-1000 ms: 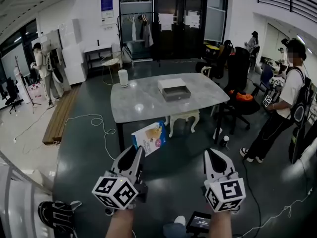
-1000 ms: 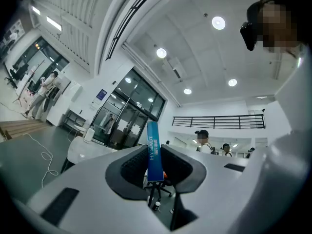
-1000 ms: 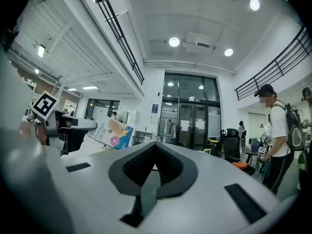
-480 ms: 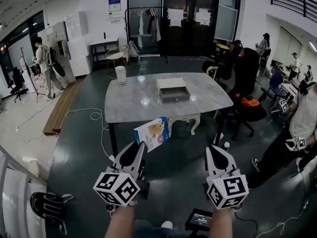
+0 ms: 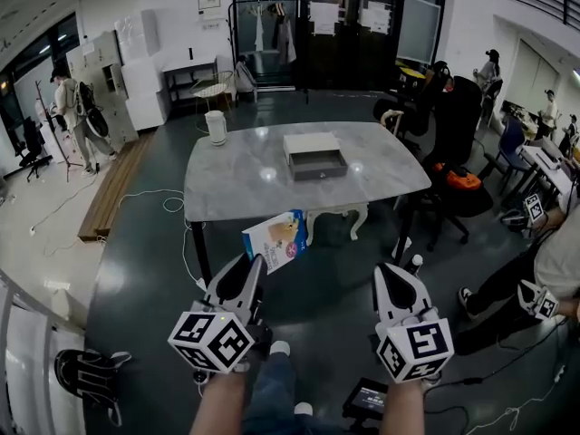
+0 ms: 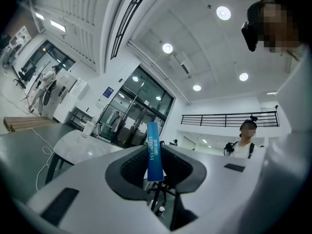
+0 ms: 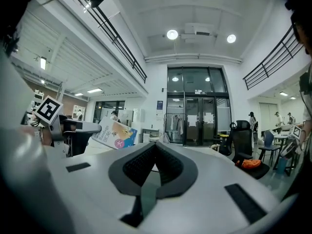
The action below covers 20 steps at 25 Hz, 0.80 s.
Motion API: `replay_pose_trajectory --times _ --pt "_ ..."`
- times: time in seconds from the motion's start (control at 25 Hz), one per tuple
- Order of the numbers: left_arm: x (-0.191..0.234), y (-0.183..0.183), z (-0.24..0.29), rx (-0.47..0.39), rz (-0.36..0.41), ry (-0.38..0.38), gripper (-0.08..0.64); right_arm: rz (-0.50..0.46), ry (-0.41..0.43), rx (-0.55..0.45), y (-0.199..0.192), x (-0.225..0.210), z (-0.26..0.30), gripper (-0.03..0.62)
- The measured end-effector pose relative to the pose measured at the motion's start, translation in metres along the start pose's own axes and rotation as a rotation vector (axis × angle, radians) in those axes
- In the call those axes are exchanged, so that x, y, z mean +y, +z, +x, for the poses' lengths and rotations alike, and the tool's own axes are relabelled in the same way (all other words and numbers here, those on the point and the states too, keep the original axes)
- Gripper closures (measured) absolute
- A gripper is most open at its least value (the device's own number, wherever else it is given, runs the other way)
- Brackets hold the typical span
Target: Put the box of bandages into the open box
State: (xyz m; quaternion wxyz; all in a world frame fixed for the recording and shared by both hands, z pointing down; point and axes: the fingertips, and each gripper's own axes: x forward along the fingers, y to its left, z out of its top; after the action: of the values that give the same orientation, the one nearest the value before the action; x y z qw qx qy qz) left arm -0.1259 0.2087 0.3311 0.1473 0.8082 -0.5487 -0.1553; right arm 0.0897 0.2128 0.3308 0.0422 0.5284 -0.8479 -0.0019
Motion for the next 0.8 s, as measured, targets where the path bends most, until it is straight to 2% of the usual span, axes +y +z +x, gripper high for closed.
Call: replay_pose_trajectory --times 0.36,0.8 --pt "0.01 0.006 0.065 0.006 -0.004 -0.049 0.468 -0.016 -0.043 -0.004 0.011 -0.036 0.043 0.568" --pt "0.056 0.025 0.161 0.013 -0.016 -0.087 0.469 -0.041 -0.087 0.006 0.02 -0.069 0.132 0.568"
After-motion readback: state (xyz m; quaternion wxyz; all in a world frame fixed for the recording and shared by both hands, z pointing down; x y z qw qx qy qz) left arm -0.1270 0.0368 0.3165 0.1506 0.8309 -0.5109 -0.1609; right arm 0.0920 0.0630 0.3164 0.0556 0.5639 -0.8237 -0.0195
